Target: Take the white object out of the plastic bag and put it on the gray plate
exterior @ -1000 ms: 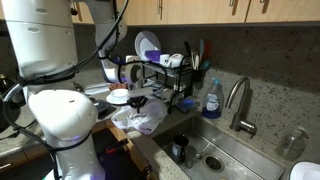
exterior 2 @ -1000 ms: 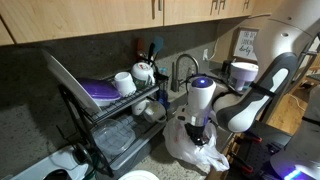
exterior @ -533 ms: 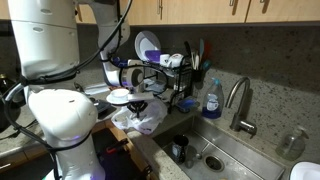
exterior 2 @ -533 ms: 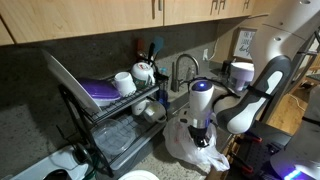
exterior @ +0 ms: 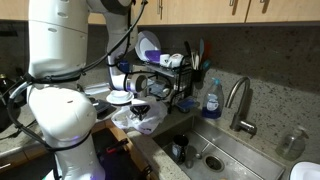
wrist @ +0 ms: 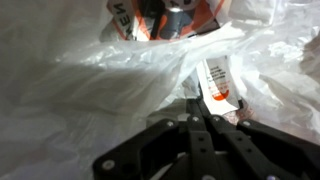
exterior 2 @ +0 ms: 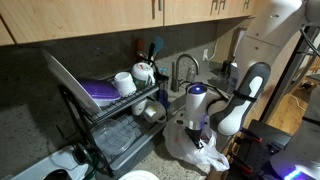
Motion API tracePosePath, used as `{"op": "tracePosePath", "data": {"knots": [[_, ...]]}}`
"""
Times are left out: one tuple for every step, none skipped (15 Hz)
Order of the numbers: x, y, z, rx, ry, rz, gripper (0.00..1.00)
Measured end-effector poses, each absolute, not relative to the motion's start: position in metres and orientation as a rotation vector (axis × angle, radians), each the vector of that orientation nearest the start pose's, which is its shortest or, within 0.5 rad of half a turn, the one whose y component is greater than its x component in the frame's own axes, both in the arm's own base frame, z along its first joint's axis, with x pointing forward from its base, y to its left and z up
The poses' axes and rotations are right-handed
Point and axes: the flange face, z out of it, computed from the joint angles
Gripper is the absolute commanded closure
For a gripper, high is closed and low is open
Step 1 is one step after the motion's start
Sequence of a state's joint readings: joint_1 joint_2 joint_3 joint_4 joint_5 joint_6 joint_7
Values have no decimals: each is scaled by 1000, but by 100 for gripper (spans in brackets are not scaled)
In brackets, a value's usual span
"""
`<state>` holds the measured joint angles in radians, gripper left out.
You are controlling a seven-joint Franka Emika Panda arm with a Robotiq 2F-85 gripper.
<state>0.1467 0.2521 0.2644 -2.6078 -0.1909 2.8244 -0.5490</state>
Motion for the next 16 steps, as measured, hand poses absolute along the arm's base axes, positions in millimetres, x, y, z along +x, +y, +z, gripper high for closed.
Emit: {"op": "tracePosePath", "data": {"knots": [[390, 186, 163, -2642, -1673, 32, 93], [392, 186, 160, -2642, -1663, 35, 89], [395, 185, 157, -2643, -1654, 38, 85], [397, 185, 155, -2644, -1647, 40, 84], [398, 185, 154, -2643, -1643, 41, 83], [399, 185, 153, -2643, -1639, 41, 71], [401, 185, 153, -2642, -1638, 38, 74], [402, 186, 153, -2641, -1637, 35, 74], [402, 186, 154, -2642, -1637, 32, 70], [403, 187, 154, -2642, -1637, 28, 73], [404, 187, 155, -2642, -1637, 25, 73], [405, 187, 155, -2642, -1637, 22, 74], [405, 188, 156, -2641, -1636, 20, 75], [405, 188, 156, -2639, -1637, 19, 76], [405, 189, 156, -2637, -1638, 17, 78], [405, 190, 157, -2632, -1638, 15, 79]]}}
